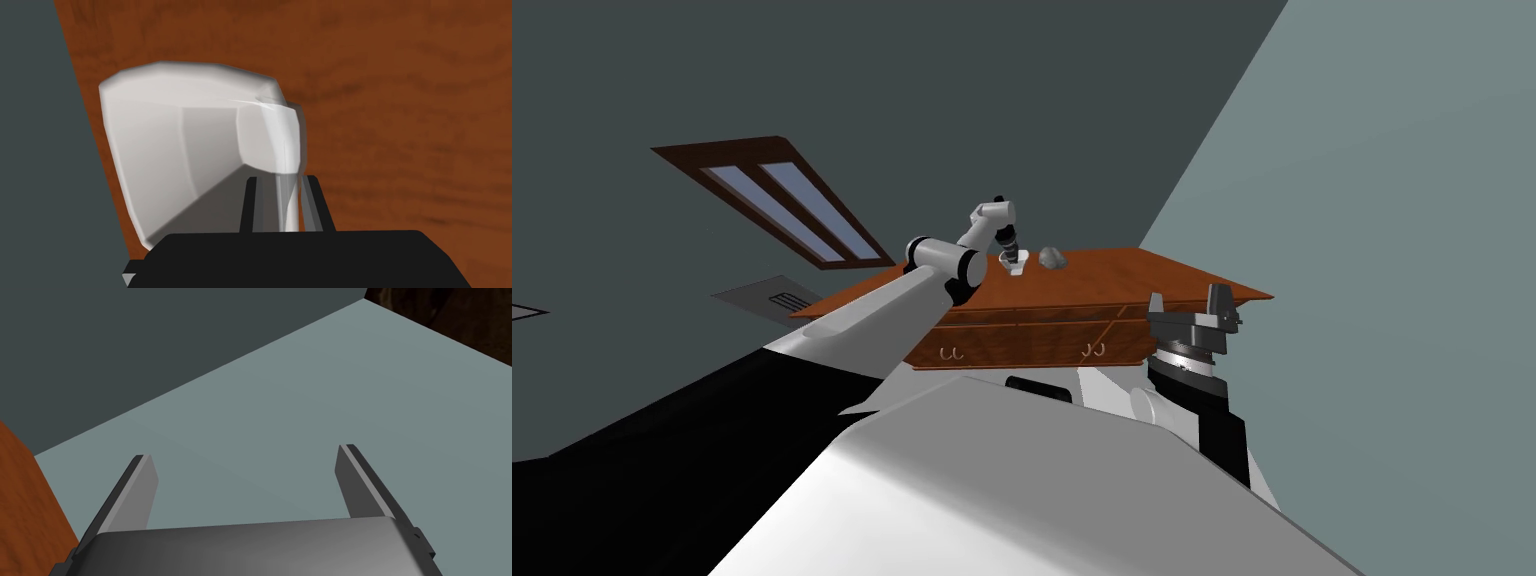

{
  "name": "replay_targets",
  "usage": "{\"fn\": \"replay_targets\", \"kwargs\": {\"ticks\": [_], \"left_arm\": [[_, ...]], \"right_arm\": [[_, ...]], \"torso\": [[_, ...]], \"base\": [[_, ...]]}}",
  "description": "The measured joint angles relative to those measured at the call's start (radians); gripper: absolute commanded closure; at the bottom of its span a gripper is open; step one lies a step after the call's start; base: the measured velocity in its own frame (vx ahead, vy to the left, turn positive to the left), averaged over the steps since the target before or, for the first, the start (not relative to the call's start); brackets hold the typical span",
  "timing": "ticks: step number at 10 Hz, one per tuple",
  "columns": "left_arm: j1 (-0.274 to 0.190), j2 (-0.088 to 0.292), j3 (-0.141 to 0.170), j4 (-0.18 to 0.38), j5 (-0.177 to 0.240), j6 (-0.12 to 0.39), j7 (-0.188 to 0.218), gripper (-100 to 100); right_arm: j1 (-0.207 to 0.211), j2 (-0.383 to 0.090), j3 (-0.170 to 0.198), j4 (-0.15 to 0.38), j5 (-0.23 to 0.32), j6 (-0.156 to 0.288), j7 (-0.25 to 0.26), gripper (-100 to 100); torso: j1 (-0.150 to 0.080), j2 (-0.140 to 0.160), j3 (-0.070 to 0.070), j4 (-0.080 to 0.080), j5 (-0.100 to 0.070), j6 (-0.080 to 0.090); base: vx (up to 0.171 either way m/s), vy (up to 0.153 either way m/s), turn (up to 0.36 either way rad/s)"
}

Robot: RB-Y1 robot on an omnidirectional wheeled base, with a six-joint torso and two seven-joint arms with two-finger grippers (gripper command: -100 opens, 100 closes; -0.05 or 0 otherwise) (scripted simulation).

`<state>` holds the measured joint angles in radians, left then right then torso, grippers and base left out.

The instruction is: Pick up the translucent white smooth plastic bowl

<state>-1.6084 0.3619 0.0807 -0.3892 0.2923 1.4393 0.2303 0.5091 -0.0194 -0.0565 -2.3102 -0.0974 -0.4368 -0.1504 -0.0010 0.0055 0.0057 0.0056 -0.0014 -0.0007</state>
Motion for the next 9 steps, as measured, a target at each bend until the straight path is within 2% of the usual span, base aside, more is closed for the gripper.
{"fn": "replay_targets", "kwargs": {"ticks": [1, 2, 3, 4, 5, 6, 7, 9], "left_arm": [[-0.033, 0.003, 0.001, 0.055, 0.001, -0.032, -0.010, 100], [-0.026, 0.005, 0.001, 0.058, 0.001, -0.032, -0.012, 100], [-0.035, 0.007, 0.000, 0.054, 0.003, -0.011, -0.008, 100], [-0.008, 0.007, -0.001, -0.038, 0.003, 0.046, 0.007, 100], [-0.024, 0.011, -0.001, -0.030, 0.005, 0.049, 0.005, 100], [-0.059, 0.015, -0.001, 0.016, 0.006, 0.027, -0.003, 100], [-0.070, 0.016, -0.001, 0.044, 0.006, 0.018, -0.006, 100], [-0.057, 0.022, -0.001, -0.010, 0.009, 0.078, 0.004, 100]], "right_arm": [[0.000, 0.000, 0.000, 0.000, 0.000, 0.000, 0.000, 0], [0.000, 0.000, 0.000, 0.000, 0.000, 0.000, 0.000, 0], [0.000, 0.000, 0.000, 0.000, 0.000, 0.000, 0.000, 0], [0.000, 0.000, 0.000, 0.000, 0.000, 0.000, 0.000, 0], [0.000, 0.000, 0.000, 0.000, 0.000, 0.000, 0.000, 0], [0.000, 0.000, 0.000, 0.000, 0.000, 0.000, 0.000, 0], [0.000, 0.000, 0.000, 0.000, 0.000, 0.000, 0.000, 0], [0.000, 0.000, 0.000, 0.000, 0.000, 0.000, 0.000, 0]], "torso": [[0.000, 0.001, 0.001, 0.000, 0.000, 0.000], [0.000, 0.001, 0.000, 0.000, 0.000, -0.001], [0.000, 0.001, 0.001, 0.002, 0.000, 0.000], [0.000, 0.000, 0.001, 0.002, -0.001, 0.000], [0.000, 0.000, 0.001, 0.002, -0.001, 0.000], [-0.001, 0.002, 0.002, 0.003, -0.001, 0.000], [-0.001, 0.003, 0.003, 0.003, -0.001, 0.000], [-0.001, 0.004, 0.004, 0.004, -0.001, -0.001]], "base": [[0.000, 0.000, 0.000], [0.024, 0.007, 0.002], [0.059, 0.009, -0.003], [0.051, 0.006, -0.003], [0.020, 0.003, 0.003], [0.000, 0.000, 0.000], [0.023, 0.002, -0.003], [0.024, 0.004, 0.004]]}}
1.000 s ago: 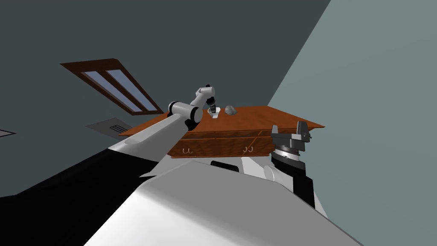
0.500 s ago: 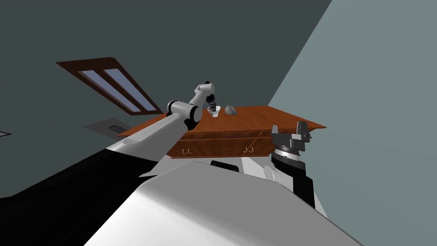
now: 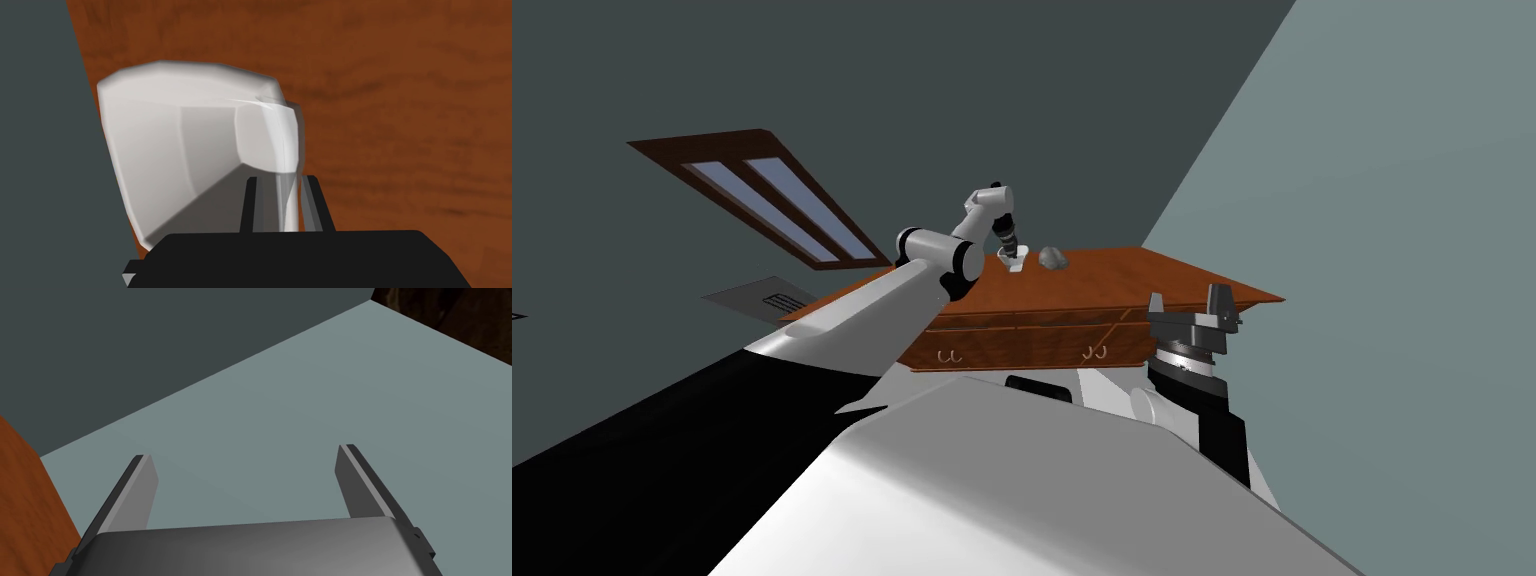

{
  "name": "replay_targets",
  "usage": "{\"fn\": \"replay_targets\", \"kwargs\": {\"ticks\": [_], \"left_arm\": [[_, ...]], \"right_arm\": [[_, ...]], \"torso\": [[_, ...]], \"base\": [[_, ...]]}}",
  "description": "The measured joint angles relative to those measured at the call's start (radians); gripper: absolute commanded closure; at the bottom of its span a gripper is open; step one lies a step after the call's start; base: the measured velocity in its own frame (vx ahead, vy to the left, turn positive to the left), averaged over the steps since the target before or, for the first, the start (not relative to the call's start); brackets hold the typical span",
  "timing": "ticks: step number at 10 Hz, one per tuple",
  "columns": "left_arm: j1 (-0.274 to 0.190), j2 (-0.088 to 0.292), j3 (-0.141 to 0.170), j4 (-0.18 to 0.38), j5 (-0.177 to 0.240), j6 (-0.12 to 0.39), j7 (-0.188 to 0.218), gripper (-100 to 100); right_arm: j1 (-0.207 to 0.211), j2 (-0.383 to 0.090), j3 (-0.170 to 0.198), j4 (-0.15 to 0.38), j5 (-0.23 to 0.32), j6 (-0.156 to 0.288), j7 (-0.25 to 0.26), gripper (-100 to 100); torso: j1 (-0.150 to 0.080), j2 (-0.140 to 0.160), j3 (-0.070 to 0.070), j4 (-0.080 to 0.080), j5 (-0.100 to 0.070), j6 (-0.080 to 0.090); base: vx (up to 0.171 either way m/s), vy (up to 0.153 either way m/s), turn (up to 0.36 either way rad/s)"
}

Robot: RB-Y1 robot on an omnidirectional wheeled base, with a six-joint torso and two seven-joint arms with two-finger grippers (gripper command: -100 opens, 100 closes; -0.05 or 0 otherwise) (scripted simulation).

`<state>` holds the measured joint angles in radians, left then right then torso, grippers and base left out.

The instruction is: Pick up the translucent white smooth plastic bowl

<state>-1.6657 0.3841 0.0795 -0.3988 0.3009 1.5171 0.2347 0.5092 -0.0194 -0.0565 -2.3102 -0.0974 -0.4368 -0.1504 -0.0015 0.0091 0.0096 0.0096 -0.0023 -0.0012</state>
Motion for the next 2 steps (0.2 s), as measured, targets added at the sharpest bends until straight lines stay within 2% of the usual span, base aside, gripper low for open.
{"fn": "replay_targets", "kwargs": {"ticks": [1, 2], "left_arm": [[-0.027, 0.001, 0.000, 0.042, 0.000, -0.013, -0.004, 100], [-0.030, 0.001, 0.000, 0.048, 0.000, -0.019, -0.006, 0]], "right_arm": [[0.000, 0.000, 0.000, 0.000, 0.000, 0.000, 0.000, 0], [0.000, 0.000, 0.000, 0.000, 0.000, 0.000, 0.000, 0]], "torso": [[-0.001, 0.001, 0.001, 0.001, 0.000, 0.000], [-0.001, 0.002, 0.001, 0.001, 0.000, 0.000]], "base": [[0.000, 0.000, 0.000], [0.000, 0.000, 0.000]]}}
